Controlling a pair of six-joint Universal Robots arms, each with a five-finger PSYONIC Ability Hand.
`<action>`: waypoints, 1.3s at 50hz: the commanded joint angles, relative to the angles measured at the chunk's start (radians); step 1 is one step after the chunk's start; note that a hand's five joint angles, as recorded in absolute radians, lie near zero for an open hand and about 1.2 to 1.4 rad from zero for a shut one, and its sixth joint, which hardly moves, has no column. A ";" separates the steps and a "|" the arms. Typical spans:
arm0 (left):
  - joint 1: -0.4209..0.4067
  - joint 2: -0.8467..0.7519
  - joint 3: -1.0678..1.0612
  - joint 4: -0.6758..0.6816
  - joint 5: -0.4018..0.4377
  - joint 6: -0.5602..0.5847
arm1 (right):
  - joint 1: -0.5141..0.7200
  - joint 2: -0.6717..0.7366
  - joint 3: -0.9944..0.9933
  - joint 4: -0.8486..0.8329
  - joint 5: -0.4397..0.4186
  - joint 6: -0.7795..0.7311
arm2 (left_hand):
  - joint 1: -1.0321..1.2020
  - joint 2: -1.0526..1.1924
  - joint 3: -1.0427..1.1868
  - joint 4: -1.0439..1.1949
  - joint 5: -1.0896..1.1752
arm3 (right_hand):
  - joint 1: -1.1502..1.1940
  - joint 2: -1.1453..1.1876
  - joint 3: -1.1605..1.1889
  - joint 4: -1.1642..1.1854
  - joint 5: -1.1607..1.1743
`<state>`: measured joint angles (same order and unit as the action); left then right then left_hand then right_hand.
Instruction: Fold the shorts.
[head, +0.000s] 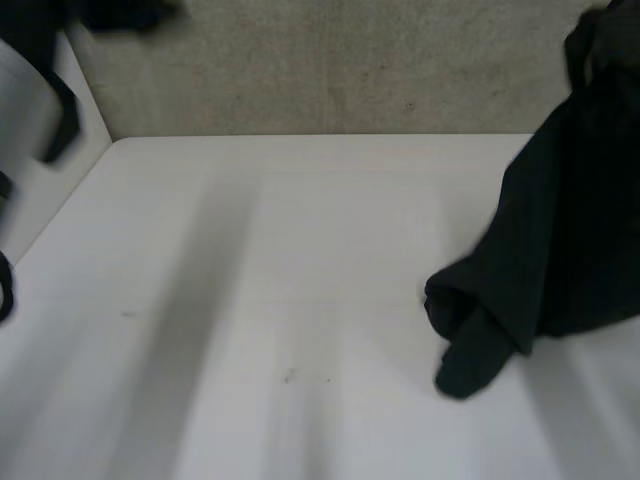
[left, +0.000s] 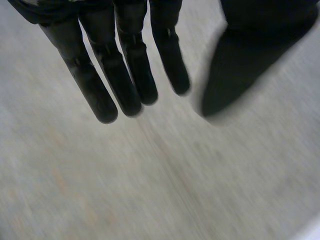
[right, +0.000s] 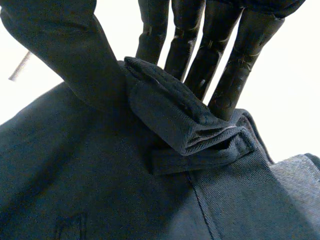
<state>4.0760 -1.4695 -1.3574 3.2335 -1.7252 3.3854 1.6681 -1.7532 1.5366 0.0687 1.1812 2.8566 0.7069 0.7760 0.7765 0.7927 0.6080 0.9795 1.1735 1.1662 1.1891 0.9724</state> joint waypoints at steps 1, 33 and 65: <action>-0.031 -0.239 -0.146 -0.021 -0.004 -0.067 | 0.080 0.098 0.050 -0.043 0.000 -0.005 | -0.256 -0.325 -0.325 -0.341 -0.331 | 0.417 0.223 0.230 0.207 0.249; 0.144 -0.282 -0.170 -0.089 -0.135 -0.225 | 0.654 0.656 -0.339 0.054 0.089 0.061 | -0.385 -0.454 -0.454 -0.471 -0.460 | -0.313 -0.506 -0.499 -0.522 -0.480; 0.127 -0.560 0.096 -0.044 0.286 -0.038 | 0.219 0.477 -0.138 0.095 0.287 0.121 | -0.399 -0.468 -0.469 -0.485 -0.475 | -0.805 -0.999 -0.992 -1.015 -0.972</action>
<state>4.2398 -1.8661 -1.4121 3.1833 -1.5451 3.2169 1.9301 -1.2850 1.3440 0.1653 1.4523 2.9412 0.3296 0.3072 0.3134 0.3106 0.1241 0.2070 0.2250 0.2121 0.2371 0.0717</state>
